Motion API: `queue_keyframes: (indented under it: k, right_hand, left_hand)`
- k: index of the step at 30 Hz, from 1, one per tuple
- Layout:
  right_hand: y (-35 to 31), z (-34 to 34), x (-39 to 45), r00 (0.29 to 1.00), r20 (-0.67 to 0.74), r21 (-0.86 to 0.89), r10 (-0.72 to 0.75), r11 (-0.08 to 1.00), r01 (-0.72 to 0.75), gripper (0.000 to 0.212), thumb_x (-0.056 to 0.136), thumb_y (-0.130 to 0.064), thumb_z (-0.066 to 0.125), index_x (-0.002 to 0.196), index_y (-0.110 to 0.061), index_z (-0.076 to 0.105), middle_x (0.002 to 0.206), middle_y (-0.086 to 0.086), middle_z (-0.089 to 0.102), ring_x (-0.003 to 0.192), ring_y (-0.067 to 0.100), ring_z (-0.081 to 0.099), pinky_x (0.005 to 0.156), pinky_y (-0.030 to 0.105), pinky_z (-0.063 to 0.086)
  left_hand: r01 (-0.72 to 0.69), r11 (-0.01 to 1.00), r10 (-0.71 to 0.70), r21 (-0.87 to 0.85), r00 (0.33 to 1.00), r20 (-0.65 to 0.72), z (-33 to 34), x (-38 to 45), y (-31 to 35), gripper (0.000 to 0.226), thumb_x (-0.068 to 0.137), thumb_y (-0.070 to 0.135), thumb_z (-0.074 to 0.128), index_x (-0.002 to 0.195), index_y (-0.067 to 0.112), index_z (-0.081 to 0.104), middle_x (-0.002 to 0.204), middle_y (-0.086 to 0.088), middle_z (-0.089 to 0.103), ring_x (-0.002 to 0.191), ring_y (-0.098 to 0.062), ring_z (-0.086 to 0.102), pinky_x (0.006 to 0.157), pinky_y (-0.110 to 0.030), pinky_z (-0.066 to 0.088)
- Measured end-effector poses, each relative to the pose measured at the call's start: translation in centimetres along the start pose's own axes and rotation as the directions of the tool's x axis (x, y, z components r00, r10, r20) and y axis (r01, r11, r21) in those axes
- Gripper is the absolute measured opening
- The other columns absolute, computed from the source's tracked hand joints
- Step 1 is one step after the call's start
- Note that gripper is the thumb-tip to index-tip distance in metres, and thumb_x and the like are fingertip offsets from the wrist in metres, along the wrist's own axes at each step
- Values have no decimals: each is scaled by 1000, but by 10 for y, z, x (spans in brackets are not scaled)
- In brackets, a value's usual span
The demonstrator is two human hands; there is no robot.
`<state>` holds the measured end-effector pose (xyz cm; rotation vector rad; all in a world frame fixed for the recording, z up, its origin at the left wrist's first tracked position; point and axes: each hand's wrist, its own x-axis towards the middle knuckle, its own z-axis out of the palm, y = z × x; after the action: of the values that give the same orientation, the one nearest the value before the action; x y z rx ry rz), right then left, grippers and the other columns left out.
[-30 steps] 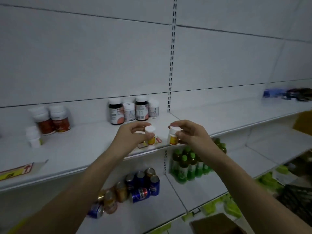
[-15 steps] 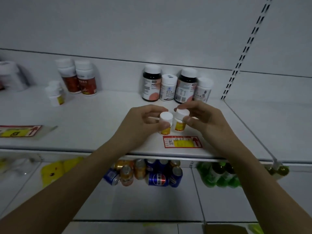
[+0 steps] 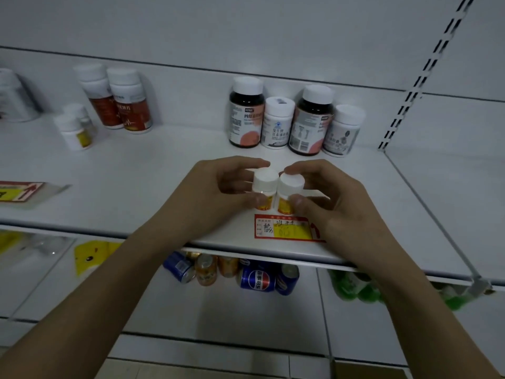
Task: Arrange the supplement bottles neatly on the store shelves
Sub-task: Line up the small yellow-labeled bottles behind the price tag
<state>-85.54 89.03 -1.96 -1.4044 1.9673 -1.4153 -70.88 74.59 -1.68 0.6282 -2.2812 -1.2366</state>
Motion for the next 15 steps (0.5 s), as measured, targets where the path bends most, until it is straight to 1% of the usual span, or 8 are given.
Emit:
queue_keyframes:
  k: [3, 8, 12, 14, 15]
  right_hand:
    - [1, 1, 1, 1000, 3, 1, -5, 1000, 5, 34, 89, -11, 67, 109, -37, 60, 106, -21, 62, 107, -8, 55, 88, 15, 52]
    - [4, 1, 3, 1000, -13, 23, 2, 1000, -2, 36, 88, -9, 68, 114, -32, 59, 108, -18, 63, 106, -4, 58, 86, 19, 53]
    - [4, 3, 2, 1000, 7, 14, -21, 1000, 21, 37, 88, -10, 68, 117, -29, 57, 111, -17, 62, 105, -1, 58, 86, 21, 53]
    - [1, 0, 0, 999, 37, 5, -15, 1000, 15, 41, 86, -13, 71, 121, -29, 56, 116, -16, 61, 106, 0, 58, 87, 21, 53]
    - [-3, -2, -1, 999, 52, -1, 0, 1000, 0, 42, 87, -17, 71, 124, -29, 55, 119, -15, 60, 107, 0, 57, 85, 20, 52]
  left_hand:
    - [11, 1000, -11, -11, 1000, -9, -1, -1, 0, 48, 76, 14, 79, 112, 41, 62, 89, 25, 67, 84, 15, 64, 68, 1, 44]
    - [9, 999, -9, -36, 1000, -7, -1, -1, 0, 48, 76, 10, 79, 116, 34, 65, 83, 26, 70, 85, 10, 67, 70, -2, 48]
    - [4, 999, -4, -33, 1000, 13, -1, -5, 2, 55, 75, 11, 80, 123, 31, 62, 90, 22, 70, 89, 9, 67, 73, -5, 50]
    - [26, 998, -24, -56, 999, 40, -4, -9, 5, 62, 74, 11, 81, 129, 28, 59, 98, 19, 68, 92, 9, 66, 75, -7, 51]
    - [42, 996, -38, -79, 998, 57, -7, -10, 6, 65, 74, 11, 81, 132, 26, 57, 104, 17, 68, 95, 8, 66, 79, -9, 52]
